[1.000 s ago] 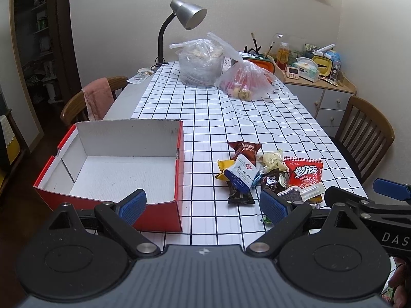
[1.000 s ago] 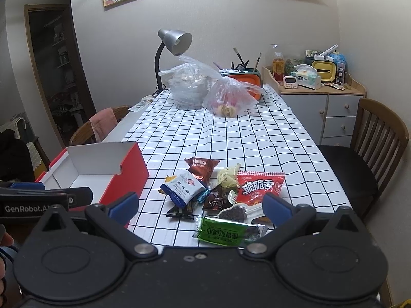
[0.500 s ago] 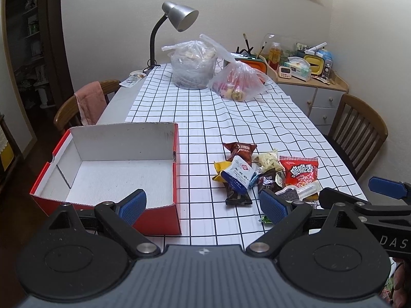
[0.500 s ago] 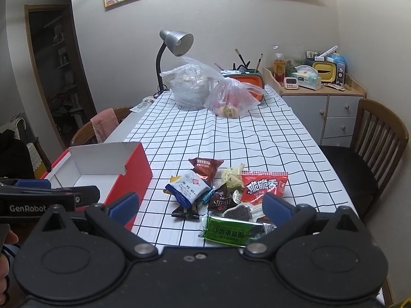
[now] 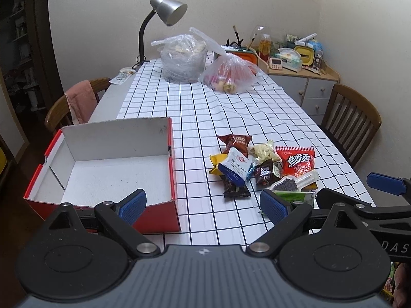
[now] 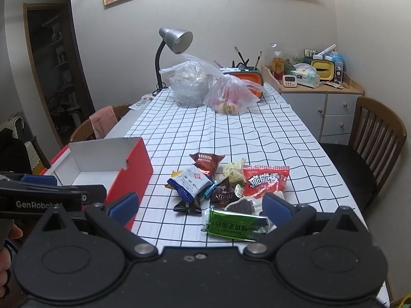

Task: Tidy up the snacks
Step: 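Grasp the white biscuit pack with the left gripper while the right gripper grasps the red chip bag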

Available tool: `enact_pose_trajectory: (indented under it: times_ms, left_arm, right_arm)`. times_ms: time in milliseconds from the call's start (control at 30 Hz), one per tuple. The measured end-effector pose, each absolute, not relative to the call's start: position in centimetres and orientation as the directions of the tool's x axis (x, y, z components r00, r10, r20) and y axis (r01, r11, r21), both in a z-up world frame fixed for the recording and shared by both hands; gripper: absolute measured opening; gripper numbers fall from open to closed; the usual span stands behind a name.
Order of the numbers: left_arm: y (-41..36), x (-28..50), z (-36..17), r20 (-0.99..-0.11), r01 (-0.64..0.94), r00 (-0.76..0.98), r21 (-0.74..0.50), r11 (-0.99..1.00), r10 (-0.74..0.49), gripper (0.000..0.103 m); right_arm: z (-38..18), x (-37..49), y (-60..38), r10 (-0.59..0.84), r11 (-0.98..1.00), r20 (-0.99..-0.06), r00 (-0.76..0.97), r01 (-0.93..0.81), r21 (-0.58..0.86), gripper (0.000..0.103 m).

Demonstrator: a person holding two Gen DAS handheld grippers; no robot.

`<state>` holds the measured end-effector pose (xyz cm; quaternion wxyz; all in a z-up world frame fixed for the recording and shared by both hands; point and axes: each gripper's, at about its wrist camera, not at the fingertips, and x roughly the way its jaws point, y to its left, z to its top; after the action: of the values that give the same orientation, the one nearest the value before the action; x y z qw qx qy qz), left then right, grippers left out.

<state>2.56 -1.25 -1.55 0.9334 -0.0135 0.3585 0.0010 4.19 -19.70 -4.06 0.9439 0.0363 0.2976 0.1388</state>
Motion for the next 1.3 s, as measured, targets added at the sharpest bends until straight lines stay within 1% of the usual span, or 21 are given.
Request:
enact_pose_trajectory:
  times_ms: [200,467,633,767,800,933,1067,1167,1300]
  left_arm:
    - [-2.4,4.3,-2.4,-0.694,-0.028,0.720,-0.011,1.000,0.012,0.096]
    - [-4.0,7.3,-3.4,-0.694,-0.039,0.719,0.004,0.999,0.030,0.096]
    - [-5.1,9.8,-4.5,-0.692,0.015,0.722,0.028,0.999,0.009,0.096]
    - [-6.1,12.0,-5.5,-0.688,0.060,0.725,0.087,0.994,0.016,0.096]
    - [-6.3,12.6,-5.8,-0.691,0.066,0.723,0.101,0.993,0.022,0.096]
    - [-7.5,15.1,-7.7,-0.716,0.126,0.697,0.164,0.978,0.030,0.096]
    - [-9.2,16.9,-10.0,-0.727,0.204,0.684,0.269,0.941,0.060,0.096]
    - [-10.0,18.1,-11.4,-0.732,0.240,0.677,0.324,0.915,0.081,0.096]
    - [-10.2,19.8,-12.7,-0.746,0.242,0.657,0.341,0.909,0.105,0.096]
  right_arm:
    - [-5.4,6.3,-21.2,0.289,0.957,-0.571,0.769,-0.244,0.155,0.101]
    - [-7.4,9.5,-23.4,0.308,0.950,-0.587,0.748,-0.279,0.143,0.101]
    - [-8.9,12.3,-25.2,0.290,0.955,-0.608,0.739,-0.264,0.135,0.100]
    - [-10.4,14.3,-26.0,0.287,0.955,-0.631,0.720,-0.269,0.127,0.100]
    - [-10.7,14.8,-26.1,0.282,0.956,-0.638,0.717,-0.269,0.120,0.098]
    - [-12.0,16.7,-26.6,0.269,0.959,-0.660,0.701,-0.260,0.115,0.095]
    - [-12.8,18.4,-26.7,0.266,0.956,-0.674,0.689,-0.280,0.092,0.095]
    - [-13.5,20.1,-26.9,0.260,0.956,-0.686,0.680,-0.281,0.084,0.093]
    - [-14.3,22.2,-26.8,0.257,0.955,-0.708,0.657,-0.284,0.083,0.093]
